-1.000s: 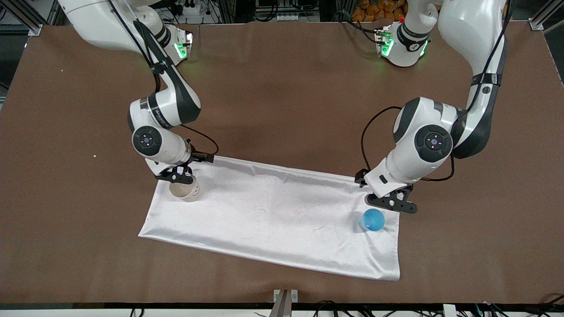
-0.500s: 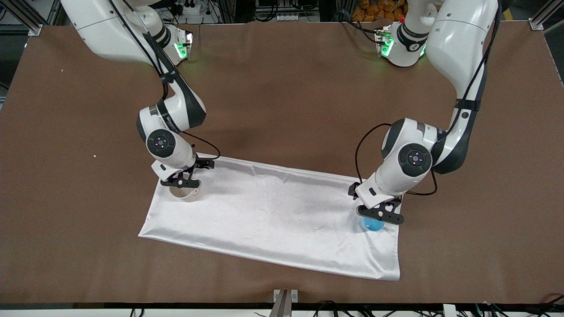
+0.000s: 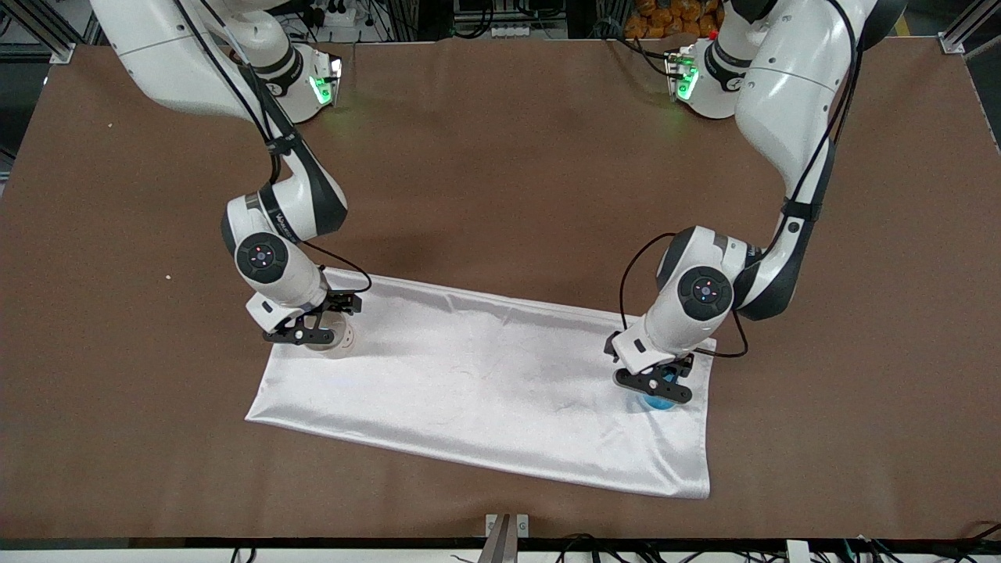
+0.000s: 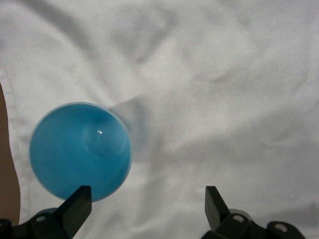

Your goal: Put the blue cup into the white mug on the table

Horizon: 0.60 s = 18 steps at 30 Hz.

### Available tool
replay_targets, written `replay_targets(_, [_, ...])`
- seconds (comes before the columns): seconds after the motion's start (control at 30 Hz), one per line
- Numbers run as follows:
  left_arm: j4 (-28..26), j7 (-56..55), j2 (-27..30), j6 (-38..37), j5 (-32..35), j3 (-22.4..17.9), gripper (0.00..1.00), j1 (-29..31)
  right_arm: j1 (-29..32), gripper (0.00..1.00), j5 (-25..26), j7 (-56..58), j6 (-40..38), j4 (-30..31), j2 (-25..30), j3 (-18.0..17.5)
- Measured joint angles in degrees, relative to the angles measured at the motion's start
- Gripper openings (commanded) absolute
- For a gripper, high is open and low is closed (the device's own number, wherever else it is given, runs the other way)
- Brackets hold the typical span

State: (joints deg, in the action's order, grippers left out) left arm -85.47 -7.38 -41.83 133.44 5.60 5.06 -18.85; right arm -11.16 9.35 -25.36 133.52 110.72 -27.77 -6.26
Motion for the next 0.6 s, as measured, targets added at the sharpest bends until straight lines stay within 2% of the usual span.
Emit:
replay_targets(0.23, [0.0, 0.9, -0.3, 0.8, 0.0, 0.0, 1.0, -0.2, 0.1, 1.0, 0.0, 0.4, 1.4, 0.0, -0.1, 0.0])
replay_targets(0.37, [0.0, 1.7, -0.4, 1.2, 0.0, -0.1, 1.0, -0.2, 0.3, 0.91, 0.0, 0.7, 2.4, 0.0, -0.6, 0.0])
replay_targets(0.47, [0.1, 2.0, -0.4, 1.4, 0.1, -0.1, 1.0, -0.2, 0.3, 0.75, 0.0, 0.9, 3.0, 0.0, -1.1, 0.0])
replay_targets(0.6, [0.6, 2.8, -0.4, 1.5, 0.1, -0.2, 1.0, -0.2, 0.3, 0.45, 0.0, 1.0, 3.5, 0.0, -1.6, 0.0])
